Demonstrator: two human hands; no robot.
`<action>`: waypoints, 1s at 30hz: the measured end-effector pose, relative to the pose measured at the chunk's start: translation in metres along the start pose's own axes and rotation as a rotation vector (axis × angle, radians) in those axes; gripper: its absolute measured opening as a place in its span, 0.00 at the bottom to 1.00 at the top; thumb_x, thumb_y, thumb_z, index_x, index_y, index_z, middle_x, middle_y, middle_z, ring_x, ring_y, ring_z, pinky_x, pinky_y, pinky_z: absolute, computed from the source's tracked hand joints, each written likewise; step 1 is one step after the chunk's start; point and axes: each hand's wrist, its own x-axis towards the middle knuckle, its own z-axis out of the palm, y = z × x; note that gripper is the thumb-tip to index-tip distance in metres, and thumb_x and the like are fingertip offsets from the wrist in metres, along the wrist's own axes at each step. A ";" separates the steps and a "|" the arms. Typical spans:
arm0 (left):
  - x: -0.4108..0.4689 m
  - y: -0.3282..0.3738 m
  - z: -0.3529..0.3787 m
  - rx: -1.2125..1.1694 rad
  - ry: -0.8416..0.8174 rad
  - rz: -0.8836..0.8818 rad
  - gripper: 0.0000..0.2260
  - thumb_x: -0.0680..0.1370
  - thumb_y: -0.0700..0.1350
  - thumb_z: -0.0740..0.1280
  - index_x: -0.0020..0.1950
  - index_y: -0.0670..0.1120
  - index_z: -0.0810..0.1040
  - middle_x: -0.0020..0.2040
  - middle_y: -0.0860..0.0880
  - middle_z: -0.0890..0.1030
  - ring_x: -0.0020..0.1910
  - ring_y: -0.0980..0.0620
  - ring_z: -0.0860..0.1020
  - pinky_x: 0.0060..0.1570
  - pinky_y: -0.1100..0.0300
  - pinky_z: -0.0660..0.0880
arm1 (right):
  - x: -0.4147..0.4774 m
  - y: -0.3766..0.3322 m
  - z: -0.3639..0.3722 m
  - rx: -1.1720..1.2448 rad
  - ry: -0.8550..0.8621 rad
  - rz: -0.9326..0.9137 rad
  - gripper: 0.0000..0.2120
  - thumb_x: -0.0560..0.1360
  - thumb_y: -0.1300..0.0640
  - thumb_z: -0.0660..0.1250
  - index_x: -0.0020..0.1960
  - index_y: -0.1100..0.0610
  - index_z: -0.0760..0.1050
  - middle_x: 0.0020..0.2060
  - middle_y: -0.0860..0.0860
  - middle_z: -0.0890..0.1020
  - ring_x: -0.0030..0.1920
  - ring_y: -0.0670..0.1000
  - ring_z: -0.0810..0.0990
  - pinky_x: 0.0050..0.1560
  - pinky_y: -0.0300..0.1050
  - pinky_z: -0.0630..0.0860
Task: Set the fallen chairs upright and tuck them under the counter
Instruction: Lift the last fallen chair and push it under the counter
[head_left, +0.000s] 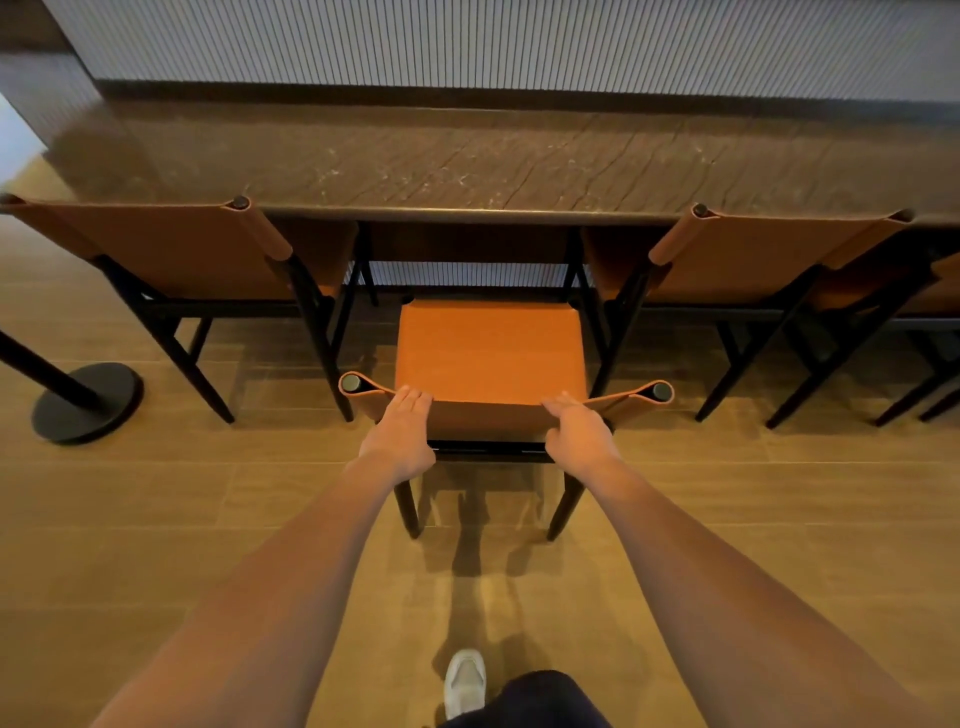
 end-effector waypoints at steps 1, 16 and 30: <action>0.002 -0.001 0.001 -0.007 0.003 -0.001 0.36 0.75 0.36 0.64 0.78 0.44 0.50 0.79 0.48 0.50 0.78 0.50 0.44 0.75 0.52 0.54 | 0.002 0.000 -0.001 -0.001 0.011 -0.003 0.24 0.79 0.64 0.59 0.75 0.56 0.64 0.76 0.52 0.61 0.76 0.48 0.57 0.71 0.44 0.62; 0.011 0.028 0.011 -1.471 0.259 -0.585 0.06 0.79 0.45 0.66 0.53 0.44 0.74 0.57 0.42 0.77 0.55 0.47 0.77 0.45 0.55 0.77 | 0.014 0.015 0.003 1.192 0.434 0.707 0.12 0.75 0.57 0.69 0.56 0.61 0.76 0.45 0.58 0.82 0.50 0.54 0.81 0.53 0.48 0.79; 0.081 0.025 0.008 -2.045 0.090 -0.865 0.21 0.79 0.44 0.65 0.71 0.43 0.66 0.67 0.38 0.71 0.62 0.35 0.73 0.57 0.37 0.73 | 0.083 0.028 -0.016 1.555 0.175 0.916 0.19 0.77 0.68 0.58 0.67 0.60 0.66 0.59 0.63 0.75 0.51 0.62 0.77 0.48 0.62 0.76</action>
